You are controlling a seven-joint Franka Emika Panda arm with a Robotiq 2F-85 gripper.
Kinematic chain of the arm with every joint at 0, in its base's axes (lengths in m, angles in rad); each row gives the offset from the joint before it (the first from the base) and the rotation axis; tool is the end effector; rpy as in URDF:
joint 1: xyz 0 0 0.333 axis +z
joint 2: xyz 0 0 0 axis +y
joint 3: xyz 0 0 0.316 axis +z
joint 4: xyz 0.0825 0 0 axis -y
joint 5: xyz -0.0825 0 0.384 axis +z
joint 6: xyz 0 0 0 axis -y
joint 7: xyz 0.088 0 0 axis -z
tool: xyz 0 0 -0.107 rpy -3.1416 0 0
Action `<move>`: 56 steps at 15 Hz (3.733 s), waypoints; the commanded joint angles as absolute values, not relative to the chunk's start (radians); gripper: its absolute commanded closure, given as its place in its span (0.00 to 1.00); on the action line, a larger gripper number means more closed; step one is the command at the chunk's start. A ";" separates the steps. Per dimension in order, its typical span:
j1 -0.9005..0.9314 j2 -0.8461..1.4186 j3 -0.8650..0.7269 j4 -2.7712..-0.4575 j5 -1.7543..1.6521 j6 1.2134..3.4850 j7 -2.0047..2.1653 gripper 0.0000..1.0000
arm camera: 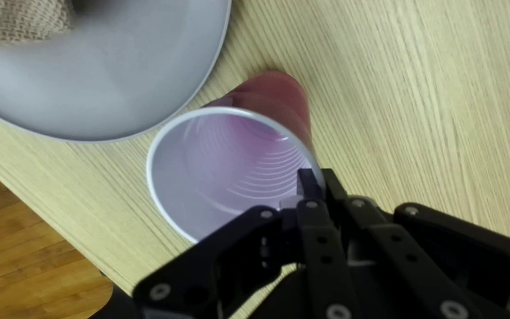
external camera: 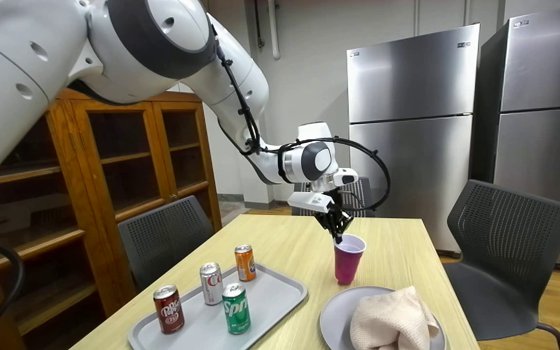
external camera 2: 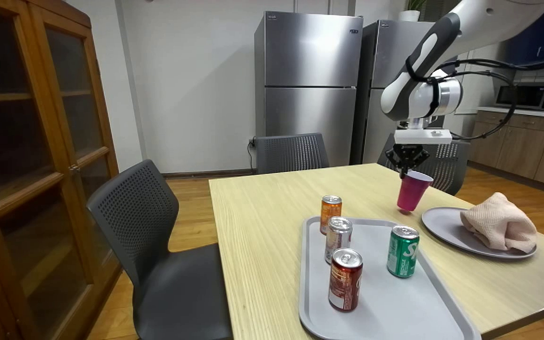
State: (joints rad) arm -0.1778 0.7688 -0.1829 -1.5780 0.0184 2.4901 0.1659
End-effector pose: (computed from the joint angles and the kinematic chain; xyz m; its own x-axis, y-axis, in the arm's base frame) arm 0.6753 -0.2334 0.2064 0.8777 -0.4487 0.1683 -0.4666 -0.8802 0.0867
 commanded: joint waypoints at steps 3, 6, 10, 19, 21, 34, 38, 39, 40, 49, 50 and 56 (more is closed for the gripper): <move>-0.186 0.771 -0.172 -1.535 0.019 2.455 0.135 0.48; -0.194 0.746 -0.162 -1.541 0.031 2.464 0.123 0.27; -0.209 0.697 -0.153 -1.566 0.045 2.478 0.109 0.00; -0.256 0.561 -0.166 -1.689 0.072 2.496 0.086 0.00; -0.266 0.525 -0.169 -1.739 0.078 2.502 0.087 0.00; -0.261 0.472 -0.291 -1.950 0.050 2.544 0.219 0.00; -0.256 0.478 -0.325 -1.981 0.037 2.541 0.261 0.00; -0.255 0.481 -0.332 -1.987 0.036 2.539 0.271 0.00; -0.254 0.483 -0.339 -1.993 0.036 2.541 0.284 0.00; -0.245 0.544 -0.380 -1.992 0.042 2.541 0.402 0.00; -0.246 0.553 -0.383 -1.989 0.042 2.536 0.408 0.00; -0.246 0.600 -0.388 -1.963 0.051 2.528 0.437 0.00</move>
State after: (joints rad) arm -0.2608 0.5782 -0.3746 -1.9881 0.0568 2.5321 0.3975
